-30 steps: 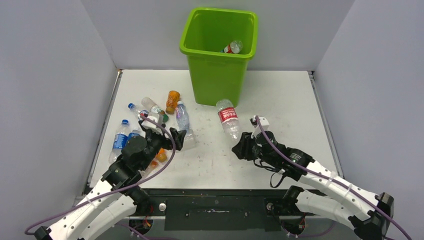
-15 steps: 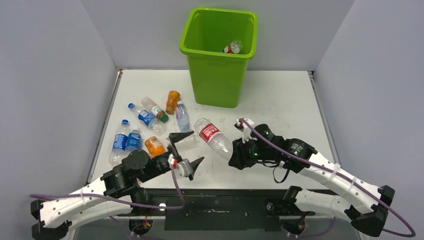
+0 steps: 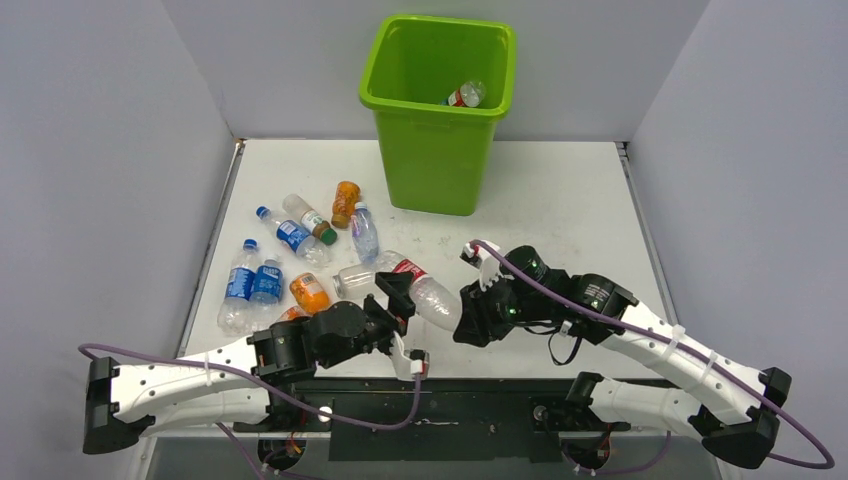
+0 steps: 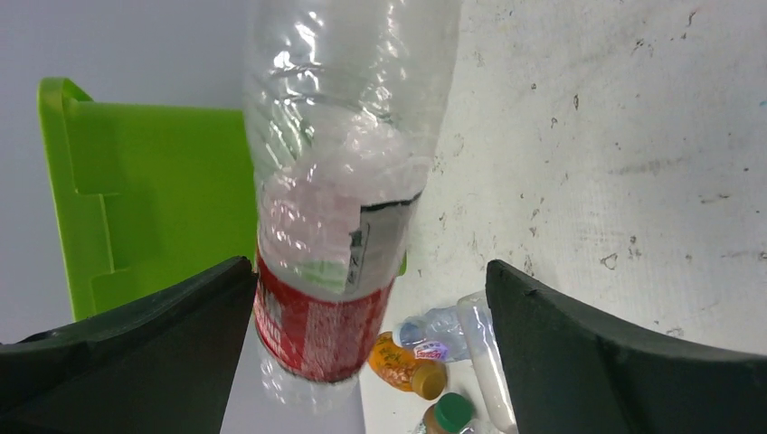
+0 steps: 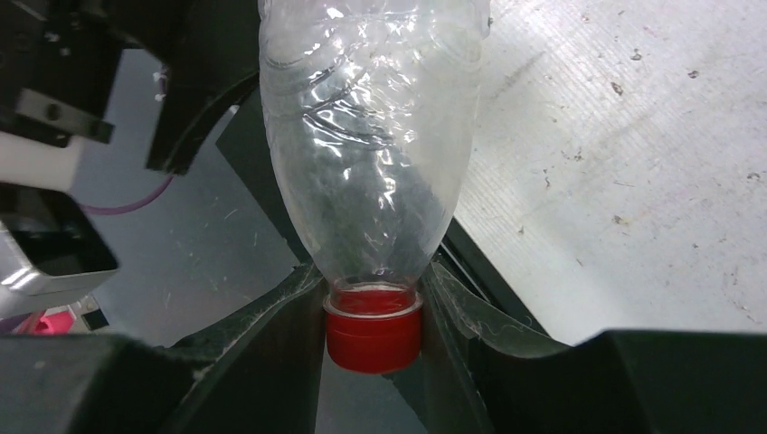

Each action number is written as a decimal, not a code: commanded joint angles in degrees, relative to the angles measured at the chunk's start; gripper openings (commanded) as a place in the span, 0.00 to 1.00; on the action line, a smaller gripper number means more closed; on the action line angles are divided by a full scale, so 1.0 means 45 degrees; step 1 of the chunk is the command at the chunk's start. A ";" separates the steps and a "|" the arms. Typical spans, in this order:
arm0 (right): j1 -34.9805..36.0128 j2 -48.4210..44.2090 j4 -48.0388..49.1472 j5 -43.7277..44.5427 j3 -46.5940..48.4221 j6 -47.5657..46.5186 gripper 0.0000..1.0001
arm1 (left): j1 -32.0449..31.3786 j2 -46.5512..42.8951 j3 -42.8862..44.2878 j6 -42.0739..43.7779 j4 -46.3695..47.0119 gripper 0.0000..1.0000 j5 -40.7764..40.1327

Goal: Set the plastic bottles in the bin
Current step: Place the plastic bottle in the trash bin.

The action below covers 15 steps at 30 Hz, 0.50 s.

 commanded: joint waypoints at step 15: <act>0.0944 -0.0452 0.0676 -0.0338 0.1050 0.0210 0.46 | 0.0095 0.0947 0.0705 0.0995 0.2564 0.32 -0.0674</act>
